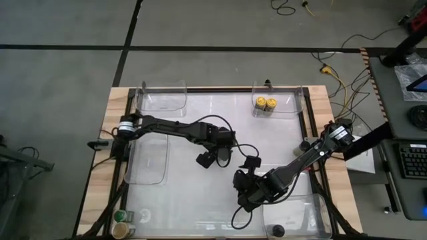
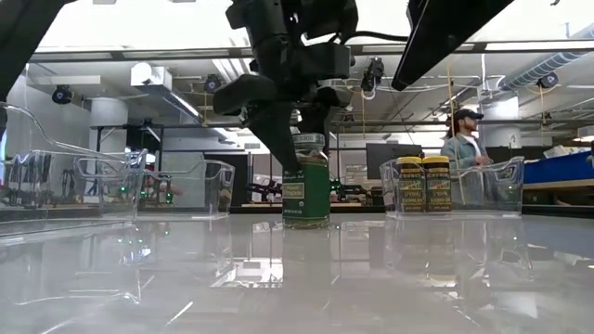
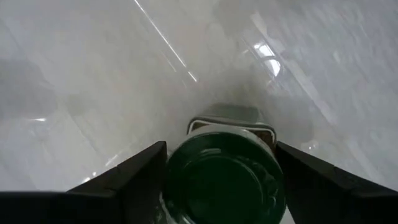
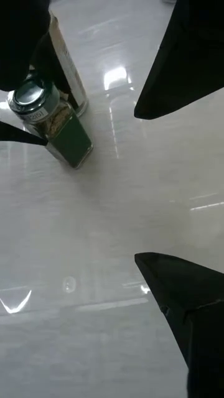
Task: Sort spices by type
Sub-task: Put the top green seasoning bottle into the middle transparent bin
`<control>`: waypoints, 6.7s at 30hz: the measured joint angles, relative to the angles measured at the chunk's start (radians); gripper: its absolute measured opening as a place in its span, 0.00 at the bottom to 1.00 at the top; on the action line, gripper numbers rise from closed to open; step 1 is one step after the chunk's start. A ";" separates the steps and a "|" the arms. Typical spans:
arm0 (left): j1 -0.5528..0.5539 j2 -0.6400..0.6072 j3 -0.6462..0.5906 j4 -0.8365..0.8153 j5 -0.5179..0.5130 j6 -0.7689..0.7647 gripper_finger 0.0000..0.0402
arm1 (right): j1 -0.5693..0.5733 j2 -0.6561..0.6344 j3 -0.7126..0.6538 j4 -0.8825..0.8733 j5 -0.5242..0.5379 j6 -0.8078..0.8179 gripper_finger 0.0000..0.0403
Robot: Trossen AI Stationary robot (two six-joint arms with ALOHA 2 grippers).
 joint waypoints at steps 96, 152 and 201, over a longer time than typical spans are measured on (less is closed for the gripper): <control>-0.487 -0.931 -0.848 -0.183 -0.044 -1.280 0.44 | 0.000 0.004 -0.012 0.166 0.008 0.009 0.89; -0.487 -0.855 -0.884 -0.077 0.035 -1.241 0.50 | 0.000 0.004 -0.058 0.241 0.006 0.001 0.89; -0.488 -0.859 -0.882 -0.097 0.066 -1.271 0.61 | 0.000 0.004 -0.058 0.241 0.003 0.001 0.89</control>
